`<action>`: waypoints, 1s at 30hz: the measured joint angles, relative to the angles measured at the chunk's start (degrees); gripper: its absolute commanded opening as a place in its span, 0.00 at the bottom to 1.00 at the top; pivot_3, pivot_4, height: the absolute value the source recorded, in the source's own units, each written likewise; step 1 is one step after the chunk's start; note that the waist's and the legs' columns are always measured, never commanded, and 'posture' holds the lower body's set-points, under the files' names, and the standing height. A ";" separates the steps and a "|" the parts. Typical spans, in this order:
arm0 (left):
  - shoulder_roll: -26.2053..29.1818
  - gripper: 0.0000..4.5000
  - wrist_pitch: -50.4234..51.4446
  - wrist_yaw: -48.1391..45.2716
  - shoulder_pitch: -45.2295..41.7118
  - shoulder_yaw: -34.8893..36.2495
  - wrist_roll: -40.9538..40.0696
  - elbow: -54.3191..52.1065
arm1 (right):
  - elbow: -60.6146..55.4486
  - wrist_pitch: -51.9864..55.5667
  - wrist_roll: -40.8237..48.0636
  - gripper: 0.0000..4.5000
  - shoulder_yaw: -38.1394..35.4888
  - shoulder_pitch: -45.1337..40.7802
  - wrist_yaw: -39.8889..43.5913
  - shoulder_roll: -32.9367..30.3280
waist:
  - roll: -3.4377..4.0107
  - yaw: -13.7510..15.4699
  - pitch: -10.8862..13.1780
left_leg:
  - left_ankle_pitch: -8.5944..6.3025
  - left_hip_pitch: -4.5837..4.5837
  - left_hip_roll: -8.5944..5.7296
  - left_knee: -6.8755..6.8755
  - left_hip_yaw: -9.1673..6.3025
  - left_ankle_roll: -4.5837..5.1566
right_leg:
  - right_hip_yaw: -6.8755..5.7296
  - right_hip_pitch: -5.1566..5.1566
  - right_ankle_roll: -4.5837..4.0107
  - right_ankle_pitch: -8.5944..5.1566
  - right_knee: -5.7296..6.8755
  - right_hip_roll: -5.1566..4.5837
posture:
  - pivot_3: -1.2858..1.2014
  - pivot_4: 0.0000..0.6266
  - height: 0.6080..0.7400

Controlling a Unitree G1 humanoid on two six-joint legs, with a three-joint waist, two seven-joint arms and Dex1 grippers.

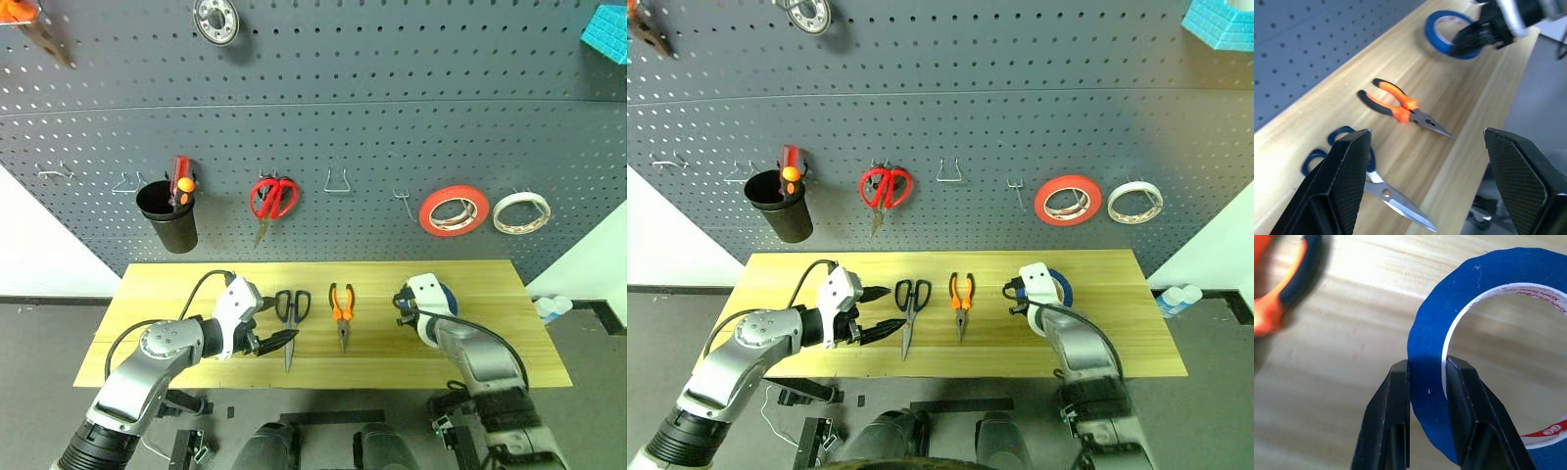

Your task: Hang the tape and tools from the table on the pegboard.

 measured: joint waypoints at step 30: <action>-1.11 0.85 -4.62 -3.71 -4.16 -0.10 2.20 7.64 | -20.89 -20.18 13.66 0.15 -6.88 19.44 14.86 -2.24 | -0.13 -0.20 -1.74 | -0.19 0.14 0.01 0.83 -0.02 0.33 | 0.05 0.14 0.01 0.01 0.79 0.05 | 0.49 0.00 0.82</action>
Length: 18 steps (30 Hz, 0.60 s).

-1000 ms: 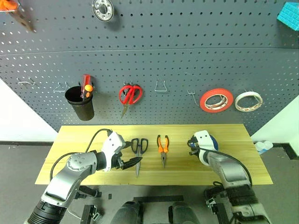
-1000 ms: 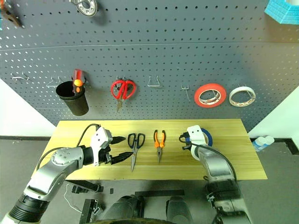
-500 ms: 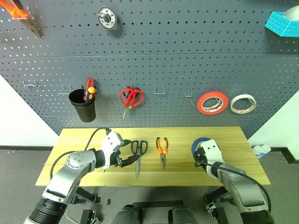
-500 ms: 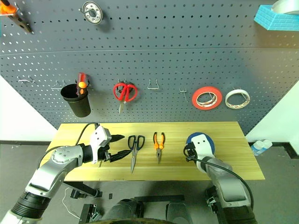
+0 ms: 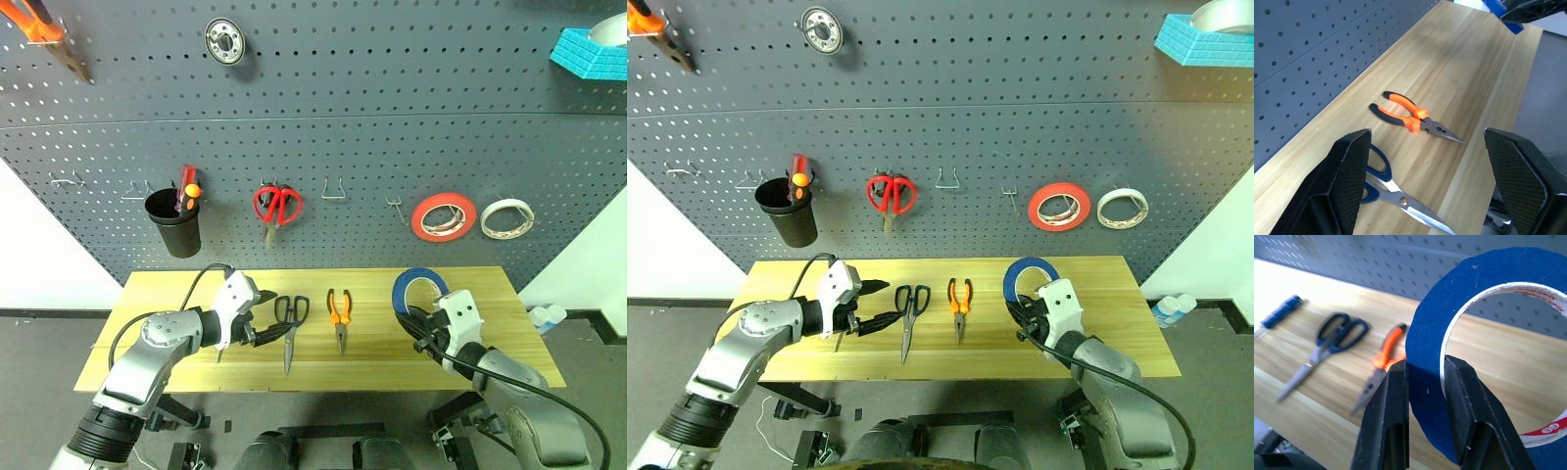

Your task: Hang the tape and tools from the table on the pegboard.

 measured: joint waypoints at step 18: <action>-0.68 0.85 -0.44 -1.54 -1.19 -0.32 0.91 1.53 | -1.18 -15.01 0.66 0.15 0.46 -9.17 -4.38 5.40 | 0.01 -0.25 -0.36 | 0.00 0.02 0.02 0.05 -0.01 -0.01 | 0.01 0.00 -0.02 0.02 0.07 0.02 | 0.49 0.00 0.82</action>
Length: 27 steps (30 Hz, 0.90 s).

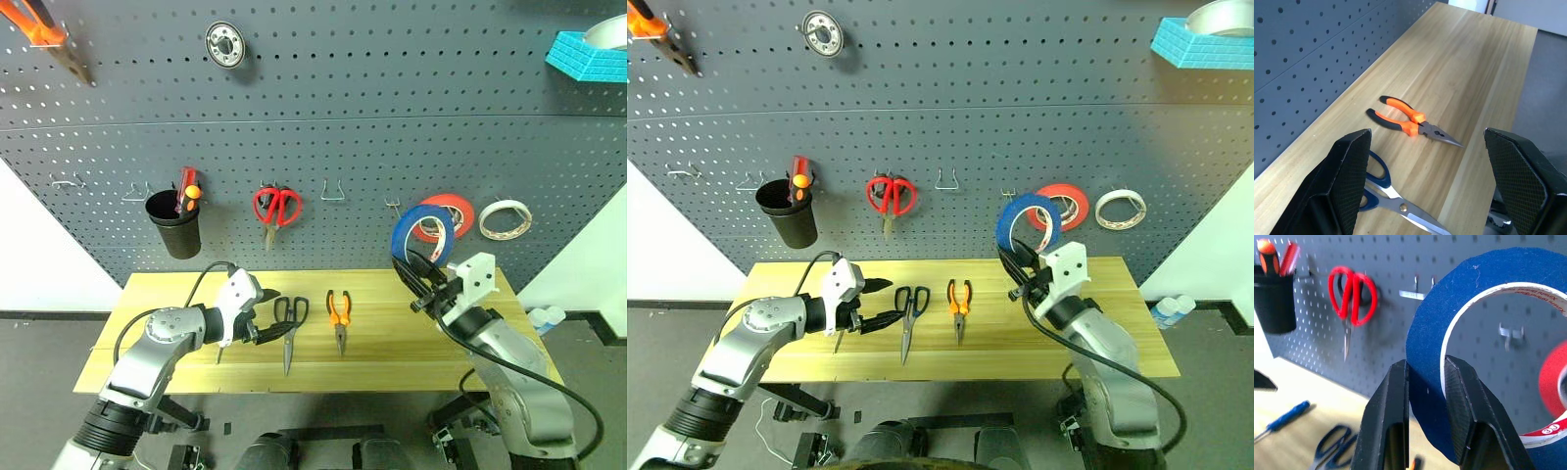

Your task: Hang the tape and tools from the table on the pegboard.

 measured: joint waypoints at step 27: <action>-0.28 0.85 0.64 1.34 2.78 0.56 -0.69 -4.39 | 24.60 -11.45 -7.70 0.15 5.26 -13.72 -4.34 4.53 | 0.02 -0.04 -0.04 | 0.03 0.03 0.03 0.03 0.00 -0.05 | 0.08 -0.03 -0.05 0.03 0.13 0.12 | 0.51 0.00 0.82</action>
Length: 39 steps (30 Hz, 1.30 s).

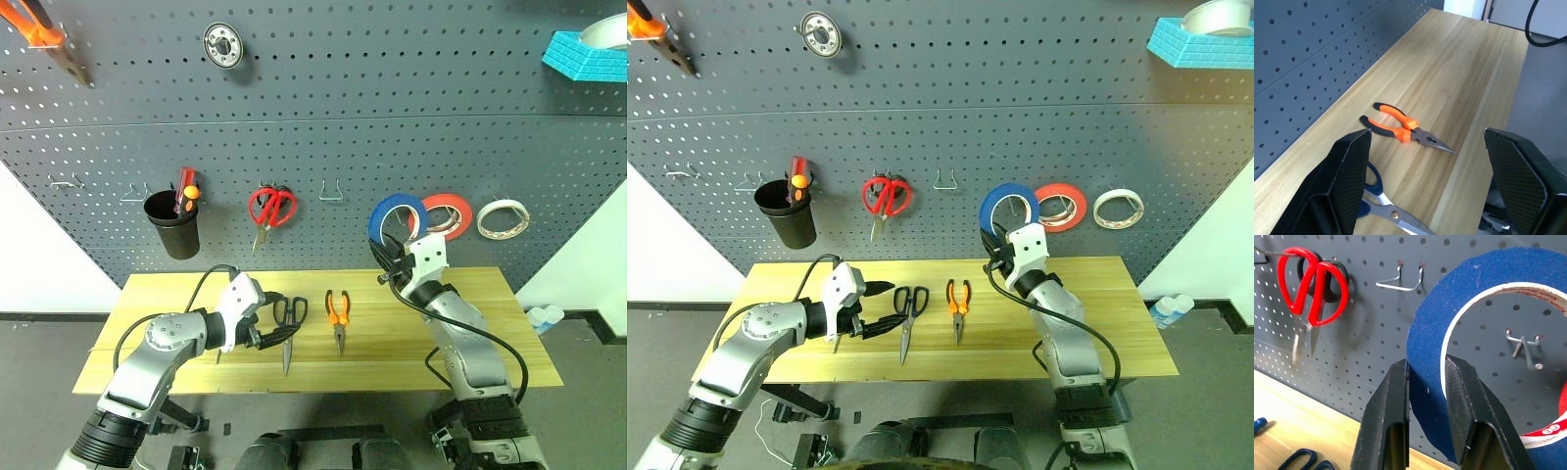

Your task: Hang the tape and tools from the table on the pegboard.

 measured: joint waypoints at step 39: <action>-7.29 0.85 -6.91 0.14 7.13 11.14 -14.56 -4.82 | 18.55 -7.34 -2.02 0.15 -0.16 -9.21 -0.01 -0.23 | 0.02 0.03 -0.21 | 0.04 0.03 0.12 0.02 0.02 -0.07 | 0.02 0.00 -0.11 0.07 0.02 0.10 | 0.52 0.00 0.82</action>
